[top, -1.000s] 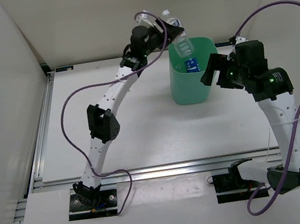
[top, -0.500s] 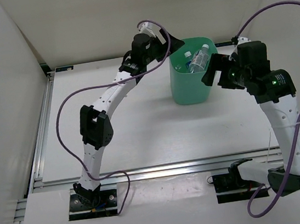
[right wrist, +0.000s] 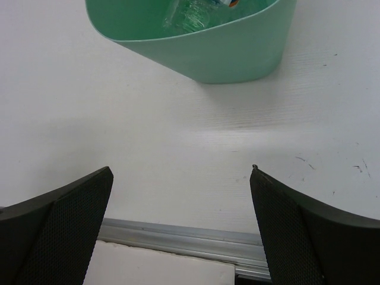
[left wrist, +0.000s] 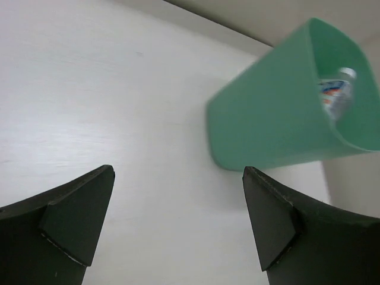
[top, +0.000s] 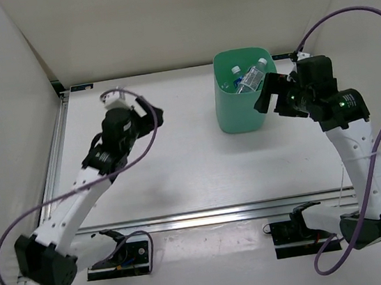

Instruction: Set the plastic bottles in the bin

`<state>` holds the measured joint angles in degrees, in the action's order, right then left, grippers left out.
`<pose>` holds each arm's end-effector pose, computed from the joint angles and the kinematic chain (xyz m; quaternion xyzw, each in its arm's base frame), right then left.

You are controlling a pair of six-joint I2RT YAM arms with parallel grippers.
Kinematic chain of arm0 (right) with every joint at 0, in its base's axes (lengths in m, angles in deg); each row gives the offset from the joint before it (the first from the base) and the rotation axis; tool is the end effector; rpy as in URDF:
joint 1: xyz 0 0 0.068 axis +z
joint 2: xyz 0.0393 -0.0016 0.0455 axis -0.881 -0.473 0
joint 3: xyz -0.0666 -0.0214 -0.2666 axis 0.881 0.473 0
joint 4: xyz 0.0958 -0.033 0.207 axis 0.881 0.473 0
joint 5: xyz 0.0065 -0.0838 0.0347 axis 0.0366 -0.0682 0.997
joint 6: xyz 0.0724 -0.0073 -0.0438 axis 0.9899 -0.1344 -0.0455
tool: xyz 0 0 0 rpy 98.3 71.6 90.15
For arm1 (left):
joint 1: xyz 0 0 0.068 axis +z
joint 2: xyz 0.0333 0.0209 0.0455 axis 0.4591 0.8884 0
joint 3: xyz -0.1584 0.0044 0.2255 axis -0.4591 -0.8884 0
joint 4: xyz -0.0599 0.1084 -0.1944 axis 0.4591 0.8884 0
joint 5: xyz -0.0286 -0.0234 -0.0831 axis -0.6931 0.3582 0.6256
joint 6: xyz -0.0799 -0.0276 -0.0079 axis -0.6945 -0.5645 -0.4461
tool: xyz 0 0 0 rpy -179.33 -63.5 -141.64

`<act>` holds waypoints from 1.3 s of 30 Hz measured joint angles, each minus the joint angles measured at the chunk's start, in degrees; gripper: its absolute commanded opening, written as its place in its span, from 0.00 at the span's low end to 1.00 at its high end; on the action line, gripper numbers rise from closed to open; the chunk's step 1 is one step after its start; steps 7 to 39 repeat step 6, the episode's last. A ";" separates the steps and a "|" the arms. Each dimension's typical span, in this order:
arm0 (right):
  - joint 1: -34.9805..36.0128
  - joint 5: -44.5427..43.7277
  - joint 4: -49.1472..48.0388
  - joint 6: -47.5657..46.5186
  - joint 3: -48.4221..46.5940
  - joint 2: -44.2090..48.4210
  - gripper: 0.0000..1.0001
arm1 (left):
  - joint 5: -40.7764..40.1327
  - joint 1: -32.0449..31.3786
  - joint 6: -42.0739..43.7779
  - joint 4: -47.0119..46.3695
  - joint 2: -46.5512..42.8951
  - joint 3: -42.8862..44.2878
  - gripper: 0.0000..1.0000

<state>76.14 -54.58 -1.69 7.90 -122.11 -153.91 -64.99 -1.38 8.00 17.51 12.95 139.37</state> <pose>0.2025 0.0510 0.4110 0.0655 0.8828 0.1427 0.4428 0.2585 -0.1271 0.3478 -0.1105 0.8092 -0.2530 0.5187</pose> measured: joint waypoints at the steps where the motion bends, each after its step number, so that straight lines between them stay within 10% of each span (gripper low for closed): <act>1: 0.00 0.22 -0.04 0.00 0.00 -0.20 1.00 | -2.80 -0.15 0.81 1.11 -4.02 -3.04 1.00; 6: 0.00 0.96 -0.11 0.02 0.00 -2.25 1.00 | -23.93 0.15 4.72 5.01 -19.47 -15.56 1.00; 39: 0.00 0.96 -0.11 0.02 0.00 -2.25 1.00 | -23.93 0.15 4.72 5.01 -19.47 -15.56 1.00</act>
